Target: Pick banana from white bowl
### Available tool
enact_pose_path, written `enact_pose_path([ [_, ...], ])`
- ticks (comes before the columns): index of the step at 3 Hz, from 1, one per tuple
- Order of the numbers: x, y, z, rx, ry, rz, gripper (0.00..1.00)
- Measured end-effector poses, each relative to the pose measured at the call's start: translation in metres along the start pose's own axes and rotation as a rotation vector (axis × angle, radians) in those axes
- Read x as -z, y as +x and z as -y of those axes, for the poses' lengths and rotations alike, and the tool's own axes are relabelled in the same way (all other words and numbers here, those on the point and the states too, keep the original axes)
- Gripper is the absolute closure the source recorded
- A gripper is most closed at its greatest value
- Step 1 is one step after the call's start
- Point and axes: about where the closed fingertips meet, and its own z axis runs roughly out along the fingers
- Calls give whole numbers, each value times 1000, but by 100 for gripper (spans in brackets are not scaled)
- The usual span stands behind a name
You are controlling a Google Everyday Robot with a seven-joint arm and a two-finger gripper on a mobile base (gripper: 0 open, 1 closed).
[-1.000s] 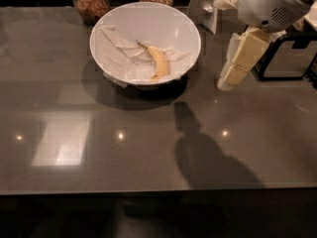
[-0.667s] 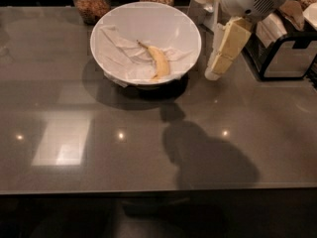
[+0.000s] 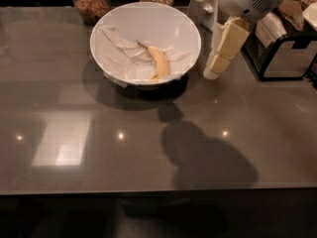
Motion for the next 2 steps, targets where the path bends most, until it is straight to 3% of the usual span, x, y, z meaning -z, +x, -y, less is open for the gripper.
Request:
enact_pose_path([
  [1, -7, -11, 13, 174, 77, -58, 0],
  [2, -15, -26, 35, 463, 134, -182, 0],
])
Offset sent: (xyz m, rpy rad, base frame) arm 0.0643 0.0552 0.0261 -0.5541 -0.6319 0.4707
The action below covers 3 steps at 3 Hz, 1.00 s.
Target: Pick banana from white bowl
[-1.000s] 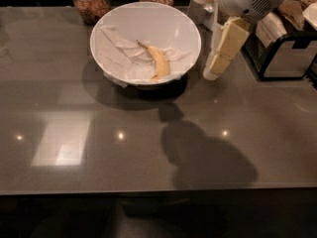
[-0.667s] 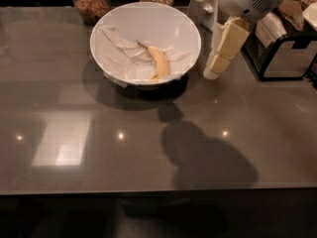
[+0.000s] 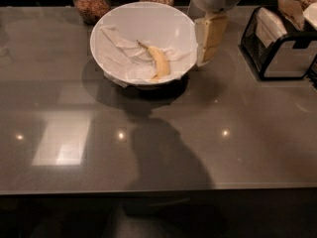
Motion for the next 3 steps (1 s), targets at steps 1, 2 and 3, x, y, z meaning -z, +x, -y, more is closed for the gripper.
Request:
enact_pose_path([
  [1, -15, -10, 18, 301, -13, -122, 0],
  [2, -28, -5, 28, 518, -56, -239, 0],
  [3, -23, 1, 30, 535, -56, -272, 0],
])
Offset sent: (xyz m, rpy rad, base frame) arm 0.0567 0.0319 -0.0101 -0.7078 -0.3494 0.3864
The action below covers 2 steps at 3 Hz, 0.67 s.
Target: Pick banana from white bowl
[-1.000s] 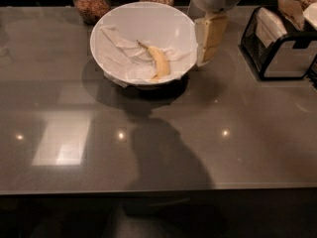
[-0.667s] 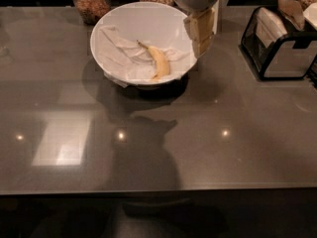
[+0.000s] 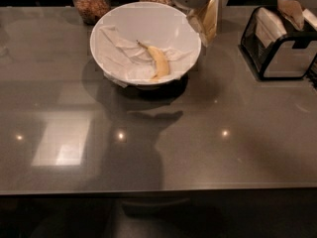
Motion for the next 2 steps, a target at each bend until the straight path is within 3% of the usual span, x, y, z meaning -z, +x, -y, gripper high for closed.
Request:
enact_pose_path([
  [1, -2, -4, 0, 99, 12, -51, 0],
  [2, -23, -2, 2, 241, 35, -88, 0],
])
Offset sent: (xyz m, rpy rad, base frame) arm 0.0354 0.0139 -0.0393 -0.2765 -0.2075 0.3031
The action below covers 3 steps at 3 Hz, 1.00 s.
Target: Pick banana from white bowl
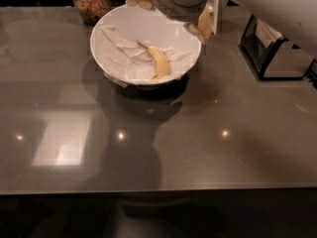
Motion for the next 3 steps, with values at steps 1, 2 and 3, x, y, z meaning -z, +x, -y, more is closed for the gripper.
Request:
enact_pose_path([
  [1, -24, -4, 9, 125, 28, 10, 19],
  [2, -50, -9, 13, 202, 24, 42, 41],
  [3, -75, -18, 15, 253, 9, 89, 50],
])
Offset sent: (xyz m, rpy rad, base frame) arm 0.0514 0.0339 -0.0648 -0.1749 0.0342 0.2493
